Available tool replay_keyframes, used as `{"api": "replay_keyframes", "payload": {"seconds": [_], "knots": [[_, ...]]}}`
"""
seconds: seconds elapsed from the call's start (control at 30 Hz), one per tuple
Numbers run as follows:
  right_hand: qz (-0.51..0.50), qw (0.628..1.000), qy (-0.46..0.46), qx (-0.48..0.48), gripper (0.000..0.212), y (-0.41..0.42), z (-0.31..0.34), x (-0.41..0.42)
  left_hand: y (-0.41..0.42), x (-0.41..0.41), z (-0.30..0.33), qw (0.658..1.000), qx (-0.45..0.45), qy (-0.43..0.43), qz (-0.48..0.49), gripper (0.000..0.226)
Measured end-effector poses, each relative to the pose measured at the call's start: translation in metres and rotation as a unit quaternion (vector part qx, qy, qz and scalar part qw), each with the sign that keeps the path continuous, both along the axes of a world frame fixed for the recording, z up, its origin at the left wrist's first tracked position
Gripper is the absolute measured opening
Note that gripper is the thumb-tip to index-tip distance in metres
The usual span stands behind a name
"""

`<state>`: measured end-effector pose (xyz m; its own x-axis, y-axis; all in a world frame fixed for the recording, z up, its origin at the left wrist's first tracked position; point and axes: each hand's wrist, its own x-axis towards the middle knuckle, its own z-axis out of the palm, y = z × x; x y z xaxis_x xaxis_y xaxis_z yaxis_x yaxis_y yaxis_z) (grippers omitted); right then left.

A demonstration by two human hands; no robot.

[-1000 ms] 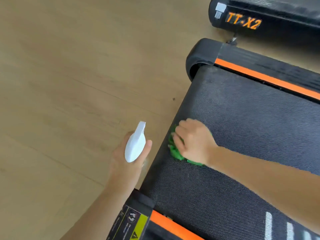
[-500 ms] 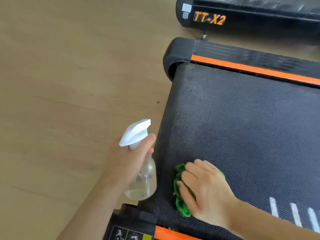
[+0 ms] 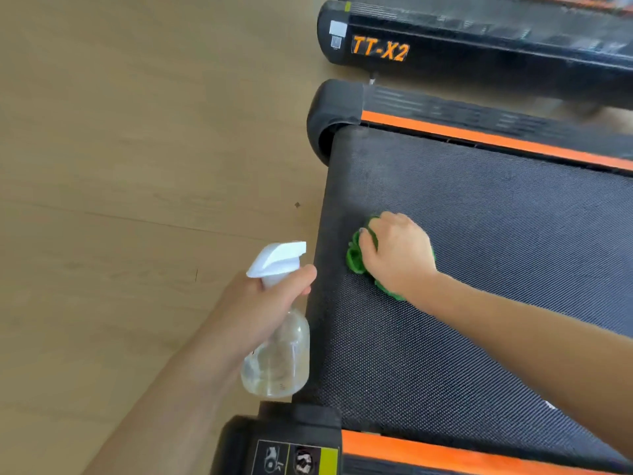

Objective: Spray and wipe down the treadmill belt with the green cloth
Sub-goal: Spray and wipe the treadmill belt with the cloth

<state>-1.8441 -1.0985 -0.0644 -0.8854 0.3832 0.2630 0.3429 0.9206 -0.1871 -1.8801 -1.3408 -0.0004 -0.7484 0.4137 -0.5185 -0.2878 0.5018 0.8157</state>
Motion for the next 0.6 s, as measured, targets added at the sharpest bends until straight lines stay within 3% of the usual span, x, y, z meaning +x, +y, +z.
{"api": "replay_keyframes", "payload": {"seconds": [0.13, 0.3, 0.5, 0.6], "knots": [[0.102, 0.995, 0.002, -0.003, 0.035, -0.043, -0.002, 0.066, -0.006, 0.002, -0.006, 1.000, -0.002, -0.023, -0.009, 0.030], [0.090, 0.996, 0.020, 0.015, 0.036, -0.044, -0.007, 0.068, -0.006, -0.001, -0.014, 0.999, -0.003, -0.028, 0.039, 0.039], [0.090, 0.995, 0.029, 0.022, 0.036, -0.043, -0.010, 0.068, -0.012, -0.006, -0.013, 0.997, 0.010, -0.029, 0.069, 0.026], [0.089, 0.995, 0.036, 0.026, 0.037, -0.044, -0.010, 0.068, -0.019, -0.005, -0.013, 0.996, 0.002, -0.042, 0.072, 0.032]]}}
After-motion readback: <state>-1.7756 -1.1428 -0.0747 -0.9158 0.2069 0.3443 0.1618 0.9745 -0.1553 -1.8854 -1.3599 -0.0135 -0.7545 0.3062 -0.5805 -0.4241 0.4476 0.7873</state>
